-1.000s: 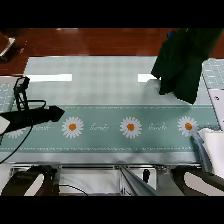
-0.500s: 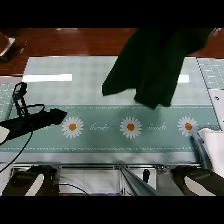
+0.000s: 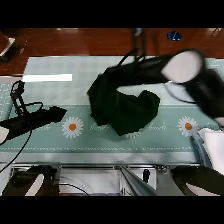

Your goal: Fold the shirts.

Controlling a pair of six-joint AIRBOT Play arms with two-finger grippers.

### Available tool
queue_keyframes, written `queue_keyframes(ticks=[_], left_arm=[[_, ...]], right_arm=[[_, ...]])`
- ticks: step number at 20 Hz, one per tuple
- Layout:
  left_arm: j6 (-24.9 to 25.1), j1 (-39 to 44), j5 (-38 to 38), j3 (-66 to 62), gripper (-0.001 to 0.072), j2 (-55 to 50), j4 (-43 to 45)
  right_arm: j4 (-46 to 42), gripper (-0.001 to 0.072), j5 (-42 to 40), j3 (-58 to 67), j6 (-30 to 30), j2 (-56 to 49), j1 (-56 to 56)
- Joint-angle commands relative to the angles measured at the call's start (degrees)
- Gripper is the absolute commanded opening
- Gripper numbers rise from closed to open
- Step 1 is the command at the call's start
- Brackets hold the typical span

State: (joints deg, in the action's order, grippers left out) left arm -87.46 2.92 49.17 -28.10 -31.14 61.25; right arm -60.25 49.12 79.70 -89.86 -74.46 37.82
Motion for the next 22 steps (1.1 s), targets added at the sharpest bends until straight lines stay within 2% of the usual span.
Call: queue_keyframes(ticks=[1,2,6,10,12,14,15,17,20,22], left_arm=[[-0.04,-0.04,0.37,0.02,0.0505,0.02,-0.04],[-0.04,-0.02,0.61,0.02,0.0505,0.02,-0.04],[-0.02,-0.04,3.23,0.02,0.0505,0.02,-0.04],[0.31,-0.07,12.63,0.87,0.0505,-0.22,0.61],[-1.22,-1.81,10.62,3.89,0.0505,-0.79,4.11],[-1.64,-9.27,9.90,6.05,0.0505,-3.61,2.91],[1.14,-14.21,10.16,6.58,0.0505,-5.86,-0.76],[10.49,-21.09,11.30,7.08,0.0505,-11.85,-11.21],[21.18,-19.28,15.67,7.23,0.0505,-23.10,-21.99],[22.12,-14.80,12.85,7.21,0.0505,-28.94,-22.82]], right_arm=[[7.37,0.0147,-6.88,-3.85,-1.64,-7.61,3.08],[8.85,0.0397,-6.58,-3.80,-1.36,-7.93,1.99],[6.23,0.0414,3.41,-2.99,0.81,-0.37,-11.43],[-18.69,0.0413,15.80,-9.46,-6.51,13.88,-31.01],[-24.09,0.0413,17.75,-19.23,-8.52,20.90,-41.35],[-21.00,0.0409,16.48,-30.45,-7.98,26.58,-50.21],[-17.49,0.0409,15.82,-35.63,-6.14,28.68,-53.46],[-9.29,0.0409,13.92,-43.58,-1.62,31.10,-56.78],[1.57,0.0408,10.54,-50.84,3.08,31.28,-57.24],[4.20,0.0408,9.84,-52.61,4.04,31.28,-57.22]])
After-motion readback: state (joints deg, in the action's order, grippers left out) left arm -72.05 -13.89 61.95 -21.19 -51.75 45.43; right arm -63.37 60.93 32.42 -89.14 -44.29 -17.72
